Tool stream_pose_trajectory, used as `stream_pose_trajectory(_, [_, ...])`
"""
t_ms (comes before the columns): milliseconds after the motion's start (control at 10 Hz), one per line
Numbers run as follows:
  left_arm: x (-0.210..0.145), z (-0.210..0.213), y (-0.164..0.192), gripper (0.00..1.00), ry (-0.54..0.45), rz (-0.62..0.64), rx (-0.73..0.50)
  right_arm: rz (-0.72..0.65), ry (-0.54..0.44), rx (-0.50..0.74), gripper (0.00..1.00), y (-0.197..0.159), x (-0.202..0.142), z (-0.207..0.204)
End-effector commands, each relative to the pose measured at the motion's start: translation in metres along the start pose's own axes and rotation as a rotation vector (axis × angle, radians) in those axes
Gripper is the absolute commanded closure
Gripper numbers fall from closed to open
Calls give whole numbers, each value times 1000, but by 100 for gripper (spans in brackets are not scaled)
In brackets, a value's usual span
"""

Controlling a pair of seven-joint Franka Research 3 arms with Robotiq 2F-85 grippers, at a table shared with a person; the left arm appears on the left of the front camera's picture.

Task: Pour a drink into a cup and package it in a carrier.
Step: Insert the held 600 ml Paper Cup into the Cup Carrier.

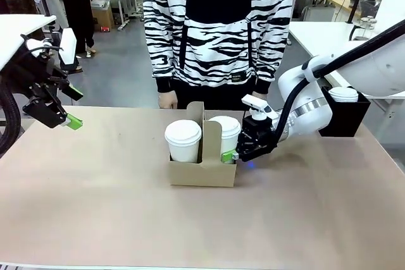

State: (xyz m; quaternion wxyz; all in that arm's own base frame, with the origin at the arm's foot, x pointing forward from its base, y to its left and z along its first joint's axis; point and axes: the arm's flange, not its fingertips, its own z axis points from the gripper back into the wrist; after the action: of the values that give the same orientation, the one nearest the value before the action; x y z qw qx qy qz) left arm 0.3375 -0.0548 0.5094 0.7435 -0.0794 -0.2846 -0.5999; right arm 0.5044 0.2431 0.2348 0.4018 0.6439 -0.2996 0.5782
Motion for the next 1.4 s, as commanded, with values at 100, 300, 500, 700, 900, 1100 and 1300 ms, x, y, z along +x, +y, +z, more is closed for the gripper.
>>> stream_pose_trajectory(100, [-1, 2, -2, 0, -4, -1, -7, 83, 40, 28, 0, -4, 4, 8])
stream_pose_trajectory(300, [-1, 2, -2, 0, -4, -1, -7, 102, 92, 3, 0, 2, 16, 19])
stream_pose_trajectory(500, [-1, 2, -2, 0, -4, -1, -7, 106, 167, -52, 0, 5, 28, 34])
stream_pose_trajectory(700, [-1, 2, -2, 0, -4, -1, -7, 103, 232, -130, 0, 11, 40, 50])
stream_pose_trajectory(900, [-1, 2, -2, 0, -4, -1, -7, 92, 338, -351, 0, 38, 68, 70])
stream_pose_trajectory(1100, [-1, 2, -2, 0, -4, -1, -7, 4, 404, -604, 0, 87, 99, 80])
stream_pose_trajectory(1300, [-1, 2, -2, 0, -4, -1, -7, -140, 419, -831, 0, 158, 128, 81])
